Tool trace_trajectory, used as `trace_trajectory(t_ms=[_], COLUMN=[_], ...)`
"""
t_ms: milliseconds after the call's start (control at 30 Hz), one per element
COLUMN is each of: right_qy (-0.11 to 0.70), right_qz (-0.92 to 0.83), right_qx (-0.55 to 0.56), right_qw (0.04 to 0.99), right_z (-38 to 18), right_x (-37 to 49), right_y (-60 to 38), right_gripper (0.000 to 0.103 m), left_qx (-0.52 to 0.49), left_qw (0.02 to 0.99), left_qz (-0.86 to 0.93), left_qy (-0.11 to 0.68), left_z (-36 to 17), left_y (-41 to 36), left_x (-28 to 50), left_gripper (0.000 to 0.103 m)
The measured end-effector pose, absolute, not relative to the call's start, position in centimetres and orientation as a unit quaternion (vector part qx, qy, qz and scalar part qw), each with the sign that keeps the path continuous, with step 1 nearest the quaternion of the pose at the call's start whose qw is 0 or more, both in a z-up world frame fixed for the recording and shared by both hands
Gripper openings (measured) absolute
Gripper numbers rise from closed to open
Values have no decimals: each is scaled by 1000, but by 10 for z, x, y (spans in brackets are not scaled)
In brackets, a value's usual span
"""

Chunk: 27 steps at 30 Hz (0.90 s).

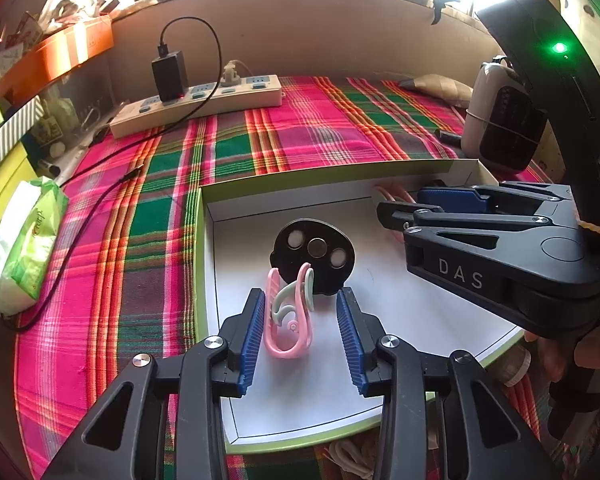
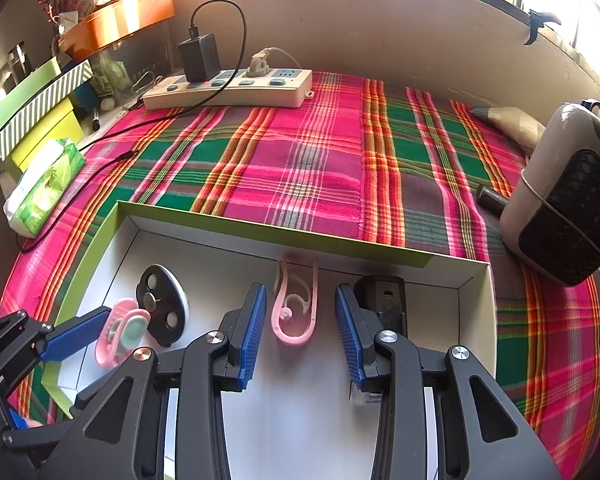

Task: Organize objects
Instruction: 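Open the left gripper releasing the earphone hook in the box, then withdraw both tools from the box toward the items in front of it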

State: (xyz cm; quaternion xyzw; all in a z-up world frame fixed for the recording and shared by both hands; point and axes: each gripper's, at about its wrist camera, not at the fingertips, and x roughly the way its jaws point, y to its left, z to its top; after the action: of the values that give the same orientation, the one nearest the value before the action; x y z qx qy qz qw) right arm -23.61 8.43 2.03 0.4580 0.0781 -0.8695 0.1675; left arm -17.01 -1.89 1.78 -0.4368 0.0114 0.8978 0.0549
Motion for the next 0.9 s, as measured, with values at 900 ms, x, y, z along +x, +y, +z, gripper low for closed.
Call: trace_trajectory(t_ms=[900], right_qy=[48], right_qz=[-889], right_qx=[426], right_qw=[161], right_z=[50], right_x=[-182], right_y=[104], right_gripper=[37], left_qx=[-408], left_qw=[54], left_qz=[911], left_qy=[-7], left_z=[44], left_y=[-29], left_x=[-126], left_gripper=[36])
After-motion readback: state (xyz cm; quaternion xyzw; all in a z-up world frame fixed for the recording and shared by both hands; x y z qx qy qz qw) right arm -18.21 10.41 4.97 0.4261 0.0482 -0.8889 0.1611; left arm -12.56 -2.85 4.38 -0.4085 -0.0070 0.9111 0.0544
